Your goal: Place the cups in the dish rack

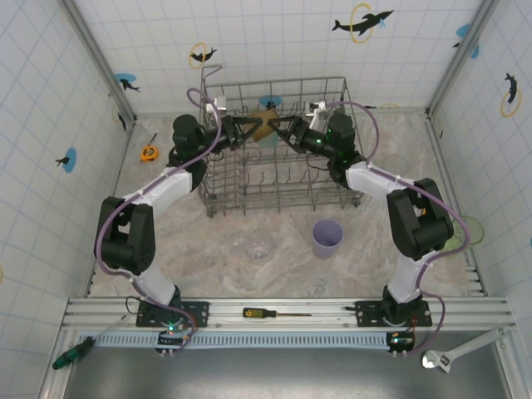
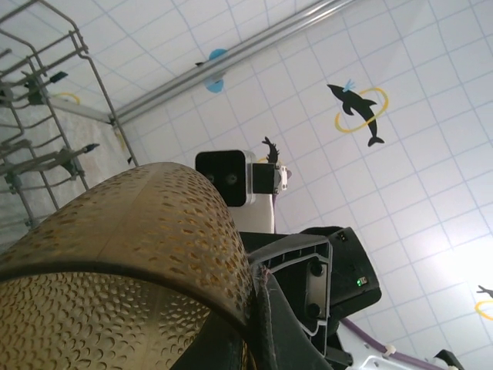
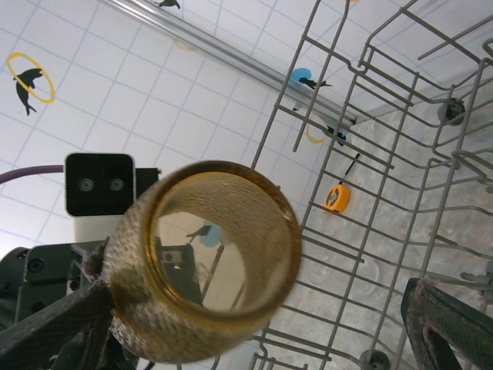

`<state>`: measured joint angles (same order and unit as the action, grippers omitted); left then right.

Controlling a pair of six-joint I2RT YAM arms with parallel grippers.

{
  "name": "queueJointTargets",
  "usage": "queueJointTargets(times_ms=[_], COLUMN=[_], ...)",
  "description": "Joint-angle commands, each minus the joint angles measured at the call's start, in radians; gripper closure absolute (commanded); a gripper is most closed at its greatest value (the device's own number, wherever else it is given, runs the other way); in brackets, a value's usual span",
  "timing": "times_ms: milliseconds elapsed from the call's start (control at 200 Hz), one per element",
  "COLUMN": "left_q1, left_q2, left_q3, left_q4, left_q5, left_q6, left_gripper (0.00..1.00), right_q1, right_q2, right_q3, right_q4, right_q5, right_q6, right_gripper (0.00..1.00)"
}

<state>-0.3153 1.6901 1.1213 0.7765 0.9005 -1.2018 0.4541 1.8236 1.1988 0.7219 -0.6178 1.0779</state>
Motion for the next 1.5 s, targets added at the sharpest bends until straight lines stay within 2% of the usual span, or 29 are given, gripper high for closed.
queueJointTargets(times_ms=[0, 265, 390, 561, 836, 1031, 1176, 1296, 1496], left_q1=[-0.013, -0.021, -0.022, -0.022, -0.027, -0.033, -0.038, -0.038, -0.038], left_q2=[0.009, 0.023, 0.048, 0.105, 0.13, 0.138, 0.141, 0.138, 0.12], left_q3=[0.049, 0.034, 0.003, 0.0, 0.003, 0.011, 0.028, 0.037, 0.05], left_q4=[0.104, 0.176, 0.324, 0.474, 0.483, 0.465, 0.434, 0.398, 0.286], left_q5=[0.021, 0.015, 0.021, 0.026, 0.026, 0.029, 0.034, 0.033, 0.017], left_q6=[-0.04, -0.094, -0.197, -0.319, -0.319, -0.313, -0.294, -0.278, -0.217], left_gripper=[1.0, 1.0, 1.0, 1.0, 1.0, 1.0, 1.0, 0.94, 0.75], right_q1=[0.001, -0.009, -0.017, -0.022, -0.025, -0.024, -0.023, -0.027, -0.032], right_q2=[0.019, 0.02, 0.032, 0.051, 0.073, 0.095, 0.097, 0.081, 0.028], right_q3=[0.032, 0.028, 0.012, 0.018, 0.052, 0.101, 0.119, 0.107, 0.078], right_q4=[0.083, 0.135, 0.226, 0.276, 0.264, 0.223, 0.174, 0.151, 0.038], right_q5=[-0.011, -0.003, -0.003, -0.003, -0.001, -0.004, -0.002, 0.009, 0.058], right_q6=[0.028, 0.082, 0.154, 0.193, 0.194, 0.175, 0.139, 0.115, 0.021], right_gripper=[0.02, 0.09, 0.18, 0.19, 0.23, 0.28, 0.4, 0.5, 0.56])
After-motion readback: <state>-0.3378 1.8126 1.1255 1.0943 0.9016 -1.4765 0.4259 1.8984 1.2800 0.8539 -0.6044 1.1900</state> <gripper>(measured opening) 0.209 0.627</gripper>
